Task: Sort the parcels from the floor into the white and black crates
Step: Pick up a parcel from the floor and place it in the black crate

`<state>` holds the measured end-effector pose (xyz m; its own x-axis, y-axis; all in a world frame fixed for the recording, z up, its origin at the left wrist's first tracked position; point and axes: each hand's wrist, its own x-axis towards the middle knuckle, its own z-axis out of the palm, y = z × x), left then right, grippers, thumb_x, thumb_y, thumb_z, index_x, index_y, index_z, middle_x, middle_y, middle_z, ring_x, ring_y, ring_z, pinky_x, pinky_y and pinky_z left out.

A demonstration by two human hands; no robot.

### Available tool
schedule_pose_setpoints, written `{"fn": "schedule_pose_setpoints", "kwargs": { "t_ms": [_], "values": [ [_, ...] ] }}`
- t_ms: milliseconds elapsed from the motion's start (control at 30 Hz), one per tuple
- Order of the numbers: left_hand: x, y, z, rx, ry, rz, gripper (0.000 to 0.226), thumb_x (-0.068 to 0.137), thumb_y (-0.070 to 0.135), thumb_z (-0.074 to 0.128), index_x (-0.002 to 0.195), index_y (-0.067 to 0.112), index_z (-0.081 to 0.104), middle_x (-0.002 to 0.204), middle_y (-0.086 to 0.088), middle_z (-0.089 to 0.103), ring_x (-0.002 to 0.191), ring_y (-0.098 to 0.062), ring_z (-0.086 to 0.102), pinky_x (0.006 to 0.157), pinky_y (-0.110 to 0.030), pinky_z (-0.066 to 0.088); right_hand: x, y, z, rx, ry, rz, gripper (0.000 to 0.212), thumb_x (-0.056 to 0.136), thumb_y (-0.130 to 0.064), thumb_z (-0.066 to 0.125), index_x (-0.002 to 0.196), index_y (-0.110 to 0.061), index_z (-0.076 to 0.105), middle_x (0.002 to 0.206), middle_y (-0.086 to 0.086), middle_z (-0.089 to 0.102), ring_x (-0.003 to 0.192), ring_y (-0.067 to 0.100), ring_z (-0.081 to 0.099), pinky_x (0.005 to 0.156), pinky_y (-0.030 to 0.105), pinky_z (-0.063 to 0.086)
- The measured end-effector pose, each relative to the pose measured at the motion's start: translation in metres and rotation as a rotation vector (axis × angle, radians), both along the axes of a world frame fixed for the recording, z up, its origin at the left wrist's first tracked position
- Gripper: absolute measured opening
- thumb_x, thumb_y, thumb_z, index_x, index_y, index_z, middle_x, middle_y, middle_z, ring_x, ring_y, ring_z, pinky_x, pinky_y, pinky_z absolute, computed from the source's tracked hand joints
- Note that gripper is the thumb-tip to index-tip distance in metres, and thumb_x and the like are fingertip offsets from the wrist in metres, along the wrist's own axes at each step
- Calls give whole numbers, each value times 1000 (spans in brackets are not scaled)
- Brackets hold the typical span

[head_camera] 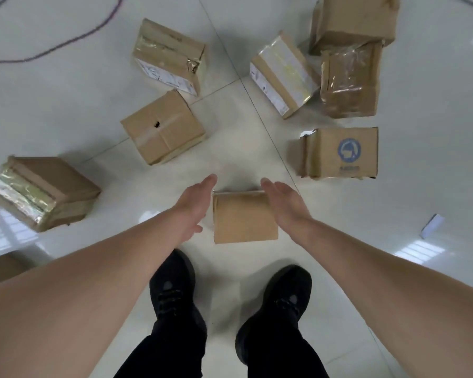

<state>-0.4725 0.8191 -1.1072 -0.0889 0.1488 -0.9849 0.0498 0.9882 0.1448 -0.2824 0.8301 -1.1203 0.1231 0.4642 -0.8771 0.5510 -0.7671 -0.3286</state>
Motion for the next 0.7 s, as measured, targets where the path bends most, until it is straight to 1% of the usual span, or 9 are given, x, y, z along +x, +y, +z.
{"fn": "schedule_pose_setpoints", "kwargs": {
  "t_ms": [33, 100, 167, 233, 333, 433, 500, 600, 700],
  "values": [
    [3, 1, -6, -13, -18, 40, 70, 98, 65, 40, 156, 25, 34, 155, -4, 40, 135, -34, 45, 107, -52, 36, -3, -1, -8, 1, 8, -46, 75, 88, -75, 41, 130, -16, 59, 121, -3, 56, 118, 21, 51, 107, 42, 40],
    [7, 0, -11, 4, -26, 115, 65, 98, 64, 42, 149, 24, 42, 141, -7, 52, 123, -34, 54, 110, -54, 38, -7, -4, -13, 79, -4, -185, 63, 93, -67, 47, 129, -17, 64, 119, -1, 65, 115, 22, 58, 102, 41, 44],
    [6, -6, -10, 82, 28, 220, 52, 99, 60, 42, 135, 23, 50, 126, -5, 61, 110, -27, 60, 109, -58, 37, -4, -8, -6, 214, -14, -397, 54, 90, -63, 51, 119, -21, 67, 105, -2, 68, 102, 21, 62, 92, 38, 46],
    [5, -17, -5, 129, 82, 284, 50, 100, 60, 41, 132, 23, 51, 120, -5, 63, 106, -21, 61, 109, -58, 37, -1, -17, 4, 269, 19, -510, 55, 84, -65, 47, 106, -20, 68, 92, -1, 66, 93, 20, 62, 84, 35, 46],
    [4, -34, 1, 80, 43, 253, 56, 100, 67, 33, 119, 24, 64, 120, -1, 65, 116, -23, 56, 109, -58, 30, 2, -37, 6, 159, 24, -387, 61, 94, -66, 37, 93, -15, 69, 91, 6, 73, 94, 23, 67, 70, 27, 39],
    [2, -39, -7, 1, -14, 233, 57, 97, 72, 30, 104, 31, 68, 123, 0, 64, 127, -29, 48, 115, -62, 20, 3, -49, -5, 1, 10, -331, 61, 103, -63, 30, 92, -19, 71, 95, 8, 75, 98, 25, 68, 72, 33, 38],
    [1, -40, -17, -18, -22, 187, 60, 94, 76, 31, 114, 32, 66, 133, -2, 60, 134, -31, 44, 116, -61, 19, 3, -53, -15, -39, 8, -265, 60, 102, -65, 29, 93, -22, 71, 97, 5, 75, 98, 24, 67, 78, 36, 39],
    [1, -41, -30, -17, -13, 159, 71, 91, 80, 32, 134, 31, 60, 141, 1, 55, 139, -29, 40, 116, -59, 20, 0, -58, -24, -38, 7, -222, 67, 94, -73, 28, 96, -22, 72, 96, 2, 73, 96, 23, 66, 74, 33, 42],
    [3, -39, -35, 20, 4, 136, 64, 94, 76, 31, 129, 32, 61, 126, 4, 62, 125, -25, 47, 109, -53, 25, 1, -56, -25, 7, 34, -257, 56, 102, -63, 34, 99, -19, 68, 89, -6, 66, 86, 11, 60, 69, 23, 38]
  ]
}}
